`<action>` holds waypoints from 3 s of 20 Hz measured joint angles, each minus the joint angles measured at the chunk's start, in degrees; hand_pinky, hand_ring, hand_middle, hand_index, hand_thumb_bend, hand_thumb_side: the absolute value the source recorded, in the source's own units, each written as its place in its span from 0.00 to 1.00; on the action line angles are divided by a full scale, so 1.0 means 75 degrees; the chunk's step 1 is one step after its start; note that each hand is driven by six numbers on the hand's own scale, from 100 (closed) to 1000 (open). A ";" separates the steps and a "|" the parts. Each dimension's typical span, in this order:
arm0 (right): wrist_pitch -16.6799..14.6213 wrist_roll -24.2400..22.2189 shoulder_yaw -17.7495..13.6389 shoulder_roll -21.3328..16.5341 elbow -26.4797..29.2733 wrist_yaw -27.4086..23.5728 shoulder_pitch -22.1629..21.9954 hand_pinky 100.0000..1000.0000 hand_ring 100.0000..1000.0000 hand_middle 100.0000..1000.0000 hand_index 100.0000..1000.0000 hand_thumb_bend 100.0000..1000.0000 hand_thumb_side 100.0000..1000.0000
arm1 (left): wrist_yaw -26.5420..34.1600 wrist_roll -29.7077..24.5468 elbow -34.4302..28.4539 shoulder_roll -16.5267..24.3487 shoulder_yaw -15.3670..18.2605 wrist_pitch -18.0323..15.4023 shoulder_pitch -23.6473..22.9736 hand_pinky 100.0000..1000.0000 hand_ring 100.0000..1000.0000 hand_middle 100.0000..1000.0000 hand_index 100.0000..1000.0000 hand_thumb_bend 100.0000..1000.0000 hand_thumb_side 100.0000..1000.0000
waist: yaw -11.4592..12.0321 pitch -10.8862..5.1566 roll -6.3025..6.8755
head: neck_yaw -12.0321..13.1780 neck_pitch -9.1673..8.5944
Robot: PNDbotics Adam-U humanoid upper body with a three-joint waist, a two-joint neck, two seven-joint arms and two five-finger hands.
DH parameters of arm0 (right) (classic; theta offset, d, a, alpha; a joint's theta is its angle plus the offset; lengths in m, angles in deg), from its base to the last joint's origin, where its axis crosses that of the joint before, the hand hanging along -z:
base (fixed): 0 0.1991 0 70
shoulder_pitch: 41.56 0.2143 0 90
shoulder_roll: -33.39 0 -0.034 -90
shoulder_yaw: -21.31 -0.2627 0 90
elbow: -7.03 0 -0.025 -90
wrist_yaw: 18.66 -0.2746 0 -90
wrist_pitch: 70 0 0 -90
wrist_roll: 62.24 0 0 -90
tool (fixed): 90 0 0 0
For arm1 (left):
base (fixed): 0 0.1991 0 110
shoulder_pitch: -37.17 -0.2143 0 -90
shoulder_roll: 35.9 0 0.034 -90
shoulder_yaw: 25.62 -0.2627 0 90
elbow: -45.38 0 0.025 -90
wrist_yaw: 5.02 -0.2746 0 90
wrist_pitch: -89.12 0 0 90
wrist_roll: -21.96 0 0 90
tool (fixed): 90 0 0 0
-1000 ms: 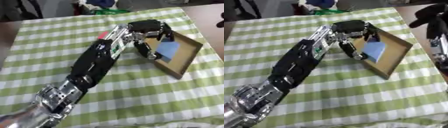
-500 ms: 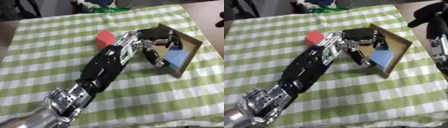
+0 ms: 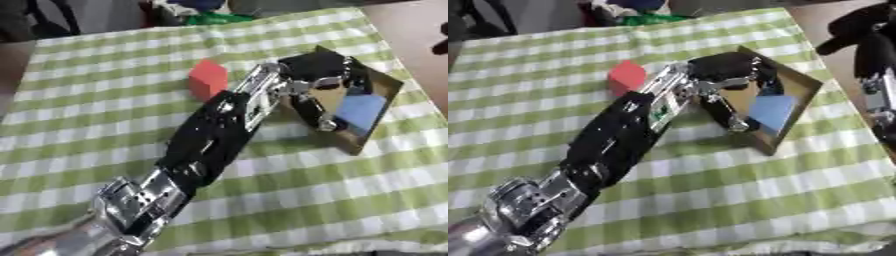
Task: Pick up objects on the table and place them in the box.
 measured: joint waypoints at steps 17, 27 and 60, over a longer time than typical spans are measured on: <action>0.0051 -0.0057 0.0041 0.0007 0.0000 -0.0001 -0.0008 0.80 0.55 0.59 0.90 0.00 0.45 | -0.0443 -0.0191 -0.0166 0.0121 0.0283 0.0205 0.0020 0.70 0.73 0.75 0.86 0.63 0.25 | 0.0102 -0.0032 -0.0005 | -0.0003 0.0000; 0.0092 -0.0048 0.0040 0.0006 0.0000 0.0029 -0.0148 0.80 0.55 0.59 0.90 0.00 0.45 | -0.0344 0.0239 -0.0600 0.1013 0.0805 0.1049 0.0212 0.75 0.71 0.71 0.86 0.62 0.26 | 0.0243 -0.0128 0.0003 | -0.0096 0.0000; 0.0206 0.0026 -0.0008 -0.0003 0.0000 0.0235 -0.0344 0.81 0.55 0.59 0.90 0.00 0.45 | -0.1489 -0.1317 0.0839 0.2152 0.1648 0.3312 0.0044 0.69 0.53 0.61 0.85 0.69 0.38 | 0.0476 -0.0186 0.0018 | -0.0389 0.0000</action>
